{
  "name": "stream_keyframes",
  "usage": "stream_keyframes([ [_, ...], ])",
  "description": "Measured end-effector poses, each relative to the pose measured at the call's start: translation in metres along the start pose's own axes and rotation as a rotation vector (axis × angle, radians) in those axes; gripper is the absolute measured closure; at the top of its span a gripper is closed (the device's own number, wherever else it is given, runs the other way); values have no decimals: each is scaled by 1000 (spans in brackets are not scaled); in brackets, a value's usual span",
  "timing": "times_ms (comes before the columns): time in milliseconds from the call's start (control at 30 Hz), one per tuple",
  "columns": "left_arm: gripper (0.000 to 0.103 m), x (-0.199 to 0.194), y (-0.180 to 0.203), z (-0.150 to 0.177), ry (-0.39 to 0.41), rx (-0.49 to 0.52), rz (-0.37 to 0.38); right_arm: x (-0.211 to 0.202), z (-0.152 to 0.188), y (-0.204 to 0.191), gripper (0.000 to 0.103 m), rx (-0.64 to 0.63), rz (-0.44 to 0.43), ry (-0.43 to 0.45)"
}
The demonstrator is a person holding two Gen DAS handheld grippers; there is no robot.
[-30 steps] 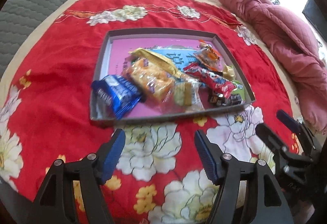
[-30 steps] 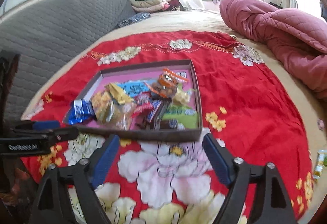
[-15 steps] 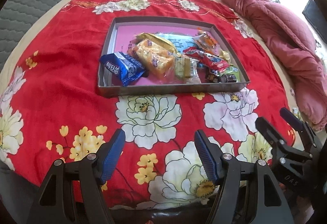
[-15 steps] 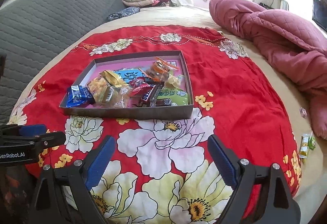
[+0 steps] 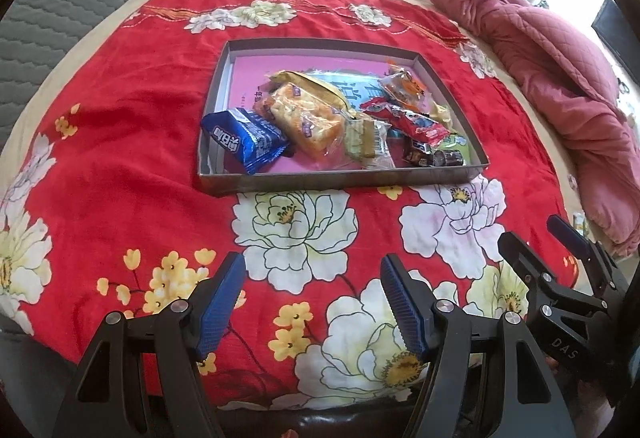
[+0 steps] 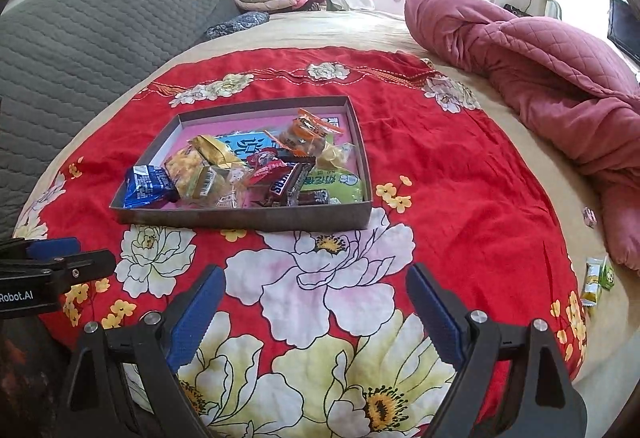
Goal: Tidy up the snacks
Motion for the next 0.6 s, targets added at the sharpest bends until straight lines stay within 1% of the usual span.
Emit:
stream_keyframes([
  [367,31,-3,-2,-1,7,-4,-12,-6,-1,-6,12,-14,-9,24],
  [600,31,-9,-2,-4,44,-3,-20,-15,-5,-6,12,-6,-35,71],
])
Point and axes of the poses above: each gripper's, at about its wrist camera, not at the fingertips, and x roughly the way its jaws point, y to its right, z to its underside, the point moved 3 cm from there along x, roughly the way its jaws point
